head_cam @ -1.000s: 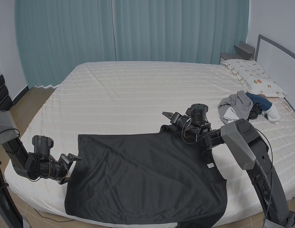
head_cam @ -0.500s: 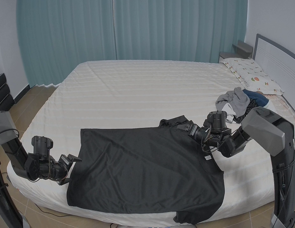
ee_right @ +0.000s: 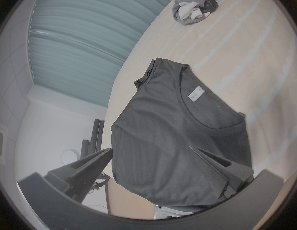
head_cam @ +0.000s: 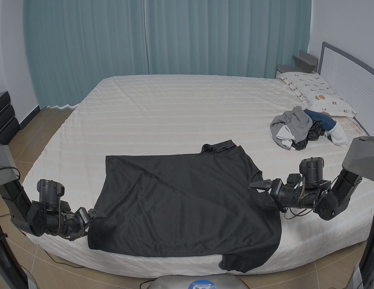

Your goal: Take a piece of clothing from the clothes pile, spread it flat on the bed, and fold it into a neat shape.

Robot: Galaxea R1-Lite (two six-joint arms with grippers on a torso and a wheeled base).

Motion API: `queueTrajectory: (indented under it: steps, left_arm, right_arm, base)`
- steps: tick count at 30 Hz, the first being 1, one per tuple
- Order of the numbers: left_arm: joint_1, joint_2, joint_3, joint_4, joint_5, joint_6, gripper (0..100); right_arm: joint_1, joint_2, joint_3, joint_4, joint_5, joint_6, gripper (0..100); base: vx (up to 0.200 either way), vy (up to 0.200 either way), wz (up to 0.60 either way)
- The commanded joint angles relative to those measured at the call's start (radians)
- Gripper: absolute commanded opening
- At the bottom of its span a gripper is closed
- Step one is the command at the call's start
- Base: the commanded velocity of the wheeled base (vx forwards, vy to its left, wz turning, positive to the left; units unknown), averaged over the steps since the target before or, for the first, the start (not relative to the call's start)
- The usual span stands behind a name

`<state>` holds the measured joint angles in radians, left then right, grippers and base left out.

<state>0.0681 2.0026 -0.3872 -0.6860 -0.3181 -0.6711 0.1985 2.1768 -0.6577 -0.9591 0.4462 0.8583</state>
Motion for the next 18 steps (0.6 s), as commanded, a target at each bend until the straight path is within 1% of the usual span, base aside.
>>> queueTrajectory:
  steps: [1,3,5,7,9,10,11,12,13,15,18]
  left_arm:
    - [0.010,-0.007,0.037,0.000,-0.009,0.105,100]
    - [0.021,-0.004,0.030,0.002,-0.009,0.157,100]
    - [0.056,0.005,0.024,0.003,-0.015,0.281,100]
    - [0.098,0.010,0.013,0.011,-0.062,0.421,100]
    - [0.141,0.010,0.002,0.022,-0.124,0.522,100]
    - [0.147,0.013,-0.004,0.037,-0.151,0.558,100]
    - [0.147,0.016,-0.005,0.045,-0.157,0.564,100]
    - [0.147,0.035,-0.016,0.085,-0.187,0.584,100]
    - [0.145,0.038,-0.018,0.092,-0.190,0.585,100]
    - [0.134,0.088,-0.021,0.111,-0.191,0.596,100]
    - [0.116,0.125,-0.005,0.100,-0.165,0.636,100]
  right_arm:
    - [-0.054,-0.054,0.118,-0.035,0.048,-0.110,100]
    - [-0.056,-0.051,0.128,-0.038,0.051,-0.140,100]
    - [-0.054,-0.049,0.139,-0.038,0.052,-0.148,100]
    - [-0.053,-0.048,0.141,-0.038,0.052,-0.150,100]
    - [-0.053,-0.048,0.141,-0.038,0.059,-0.150,100]
    - [-0.054,-0.048,0.141,-0.038,0.065,-0.150,100]
    - [-0.054,-0.048,0.141,-0.038,0.068,-0.150,100]
    - [-0.054,-0.048,0.142,-0.038,0.077,-0.148,100]
    - [-0.054,-0.048,0.142,-0.038,0.078,-0.148,100]
    - [-0.054,-0.046,0.147,-0.038,0.082,-0.150,100]
    - [-0.054,-0.029,0.145,-0.039,0.080,-0.156,100]
  base:
    - [0.000,0.000,0.00]
    - [0.000,0.000,0.00]
    - [0.000,0.000,0.00]
    - [0.000,0.000,0.00]
    - [0.000,0.000,0.00]
    - [0.000,0.000,0.00]
    - [0.000,0.000,0.00]
    - [0.000,0.000,0.00]
    - [0.000,0.000,0.00]
    - [0.000,0.000,0.00]
    - [0.000,0.000,0.00]
